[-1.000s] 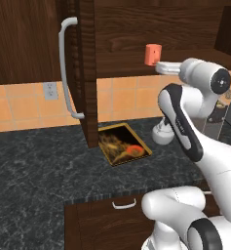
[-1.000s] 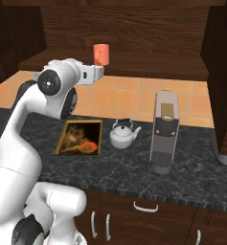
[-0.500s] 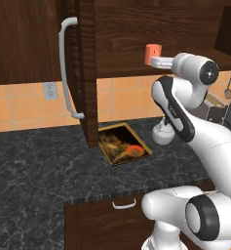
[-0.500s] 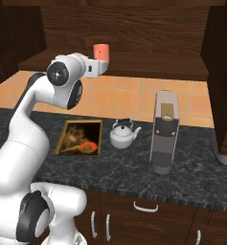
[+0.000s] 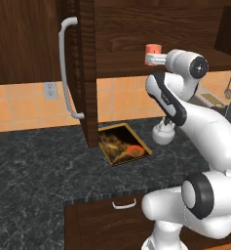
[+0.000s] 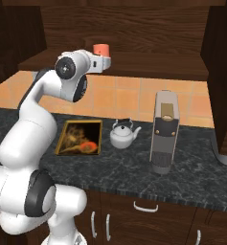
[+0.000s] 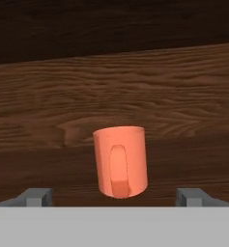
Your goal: Pick the kettle from the counter and place it on the tray. Then pick the mug from the cabinet and place it on the tray. Then close the cabinet doors.
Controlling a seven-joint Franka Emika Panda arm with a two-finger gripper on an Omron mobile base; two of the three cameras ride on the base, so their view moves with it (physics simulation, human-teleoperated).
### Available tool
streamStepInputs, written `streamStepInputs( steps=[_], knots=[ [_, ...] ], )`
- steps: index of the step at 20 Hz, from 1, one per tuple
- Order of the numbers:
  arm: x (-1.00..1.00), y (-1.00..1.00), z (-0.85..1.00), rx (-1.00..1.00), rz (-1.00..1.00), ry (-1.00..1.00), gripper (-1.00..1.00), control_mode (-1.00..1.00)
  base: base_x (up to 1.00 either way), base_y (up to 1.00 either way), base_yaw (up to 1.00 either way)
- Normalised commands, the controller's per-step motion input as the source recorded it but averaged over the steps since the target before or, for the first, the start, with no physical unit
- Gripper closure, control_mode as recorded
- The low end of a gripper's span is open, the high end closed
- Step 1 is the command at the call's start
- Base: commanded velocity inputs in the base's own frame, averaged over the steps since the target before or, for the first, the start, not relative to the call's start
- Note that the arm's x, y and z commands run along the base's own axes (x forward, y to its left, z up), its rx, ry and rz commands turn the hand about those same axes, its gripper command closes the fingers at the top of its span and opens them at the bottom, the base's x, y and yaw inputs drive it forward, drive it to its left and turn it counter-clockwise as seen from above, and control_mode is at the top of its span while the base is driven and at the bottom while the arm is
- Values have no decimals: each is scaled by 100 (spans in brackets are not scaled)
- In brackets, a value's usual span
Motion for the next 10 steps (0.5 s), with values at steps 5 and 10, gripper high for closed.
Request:
streamStepInputs(
  steps=[5,10],
  knots=[
    [41,-12,-7,2,0,0,-100,-100,0,0,0],
    [44,-3,-11,1,0,1,-100,-100,0,0,0]
  ],
)
